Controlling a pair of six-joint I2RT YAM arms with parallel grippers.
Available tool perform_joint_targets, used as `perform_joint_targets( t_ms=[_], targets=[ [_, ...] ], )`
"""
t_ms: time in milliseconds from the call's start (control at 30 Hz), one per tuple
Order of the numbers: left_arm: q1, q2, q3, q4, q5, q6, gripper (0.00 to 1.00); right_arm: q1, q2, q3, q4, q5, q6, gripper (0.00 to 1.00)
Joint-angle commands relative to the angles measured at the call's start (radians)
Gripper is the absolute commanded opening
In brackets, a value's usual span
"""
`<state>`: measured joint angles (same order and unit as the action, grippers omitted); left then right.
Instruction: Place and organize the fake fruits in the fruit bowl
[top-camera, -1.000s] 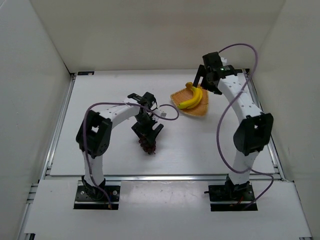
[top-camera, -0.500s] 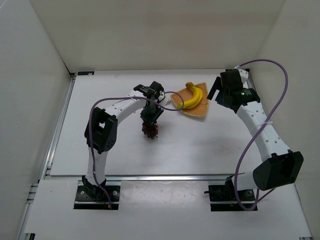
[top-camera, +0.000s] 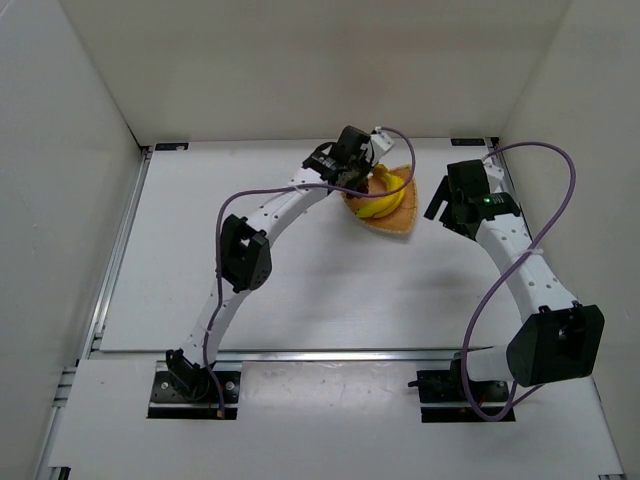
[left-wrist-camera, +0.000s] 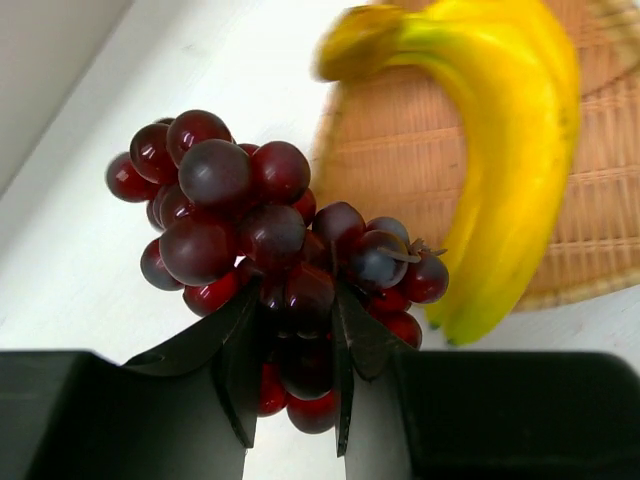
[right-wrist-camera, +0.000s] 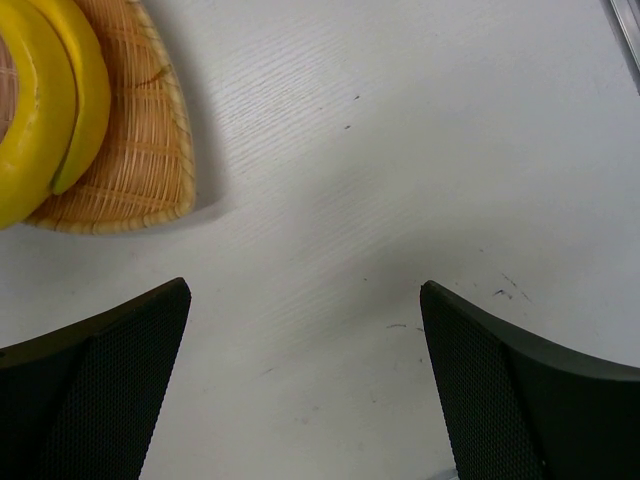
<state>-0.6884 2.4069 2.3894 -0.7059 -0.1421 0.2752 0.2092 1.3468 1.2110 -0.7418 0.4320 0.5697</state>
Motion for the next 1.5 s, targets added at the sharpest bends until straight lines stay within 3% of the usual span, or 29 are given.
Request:
perform_joint_targets(
  t_ms=[0,100,133,167,267,300,633,800,933,1000,1033,1200,1233,1333,1467],
  targets=[
    [-0.017,0.020,0.056,0.101,0.090,0.052,0.38,-0.020,-0.026,-0.007,0.030,0.016,-0.002,1.00],
    [-0.039,0.032,0.056,0.112,0.125,0.052,0.46,-0.031,-0.017,0.002,0.030,0.016,-0.013,1.00],
    [-0.048,0.044,0.056,0.126,0.134,0.061,0.62,-0.031,-0.017,0.002,0.030,0.016,-0.013,1.00],
    [-0.048,0.044,0.056,0.135,0.134,0.074,0.73,-0.031,-0.017,0.002,0.030,0.016,-0.013,1.00],
    [-0.059,0.054,0.056,0.144,0.134,0.084,0.97,-0.031,-0.017,0.002,0.030,0.016,-0.024,1.00],
    [-0.059,0.054,0.056,0.154,0.145,0.084,1.00,-0.040,-0.017,0.002,0.030,0.016,-0.024,1.00],
    [-0.059,-0.123,0.047,0.154,0.098,0.007,1.00,-0.041,-0.037,0.012,0.030,0.016,-0.014,1.00],
    [-0.047,-0.320,-0.034,0.154,-0.160,0.004,1.00,-0.050,-0.087,-0.063,0.021,0.016,0.018,1.00],
    [0.100,-0.503,-0.357,0.154,-0.400,0.004,1.00,-0.080,-0.152,-0.155,0.021,0.016,0.039,1.00],
    [0.177,-0.633,-0.490,0.154,-0.442,-0.019,1.00,-0.089,-0.201,-0.191,0.021,0.016,0.039,1.00],
    [0.266,-0.681,-0.613,0.142,-0.442,-0.040,1.00,-0.102,-0.218,-0.221,0.012,0.016,0.048,1.00],
    [0.550,-0.955,-0.867,0.005,-0.283,-0.134,1.00,-0.134,-0.325,-0.277,-0.007,0.048,0.048,1.00],
    [0.648,-0.977,-0.912,-0.032,-0.205,-0.174,1.00,-0.134,-0.346,-0.289,-0.007,0.048,0.048,1.00],
    [0.798,-1.051,-1.001,-0.128,-0.091,-0.195,1.00,-0.143,-0.368,-0.298,-0.007,0.022,0.068,1.00],
    [0.845,-1.140,-1.197,-0.138,-0.039,-0.217,1.00,-0.143,-0.387,-0.309,-0.007,-0.024,0.102,1.00]
  ],
)
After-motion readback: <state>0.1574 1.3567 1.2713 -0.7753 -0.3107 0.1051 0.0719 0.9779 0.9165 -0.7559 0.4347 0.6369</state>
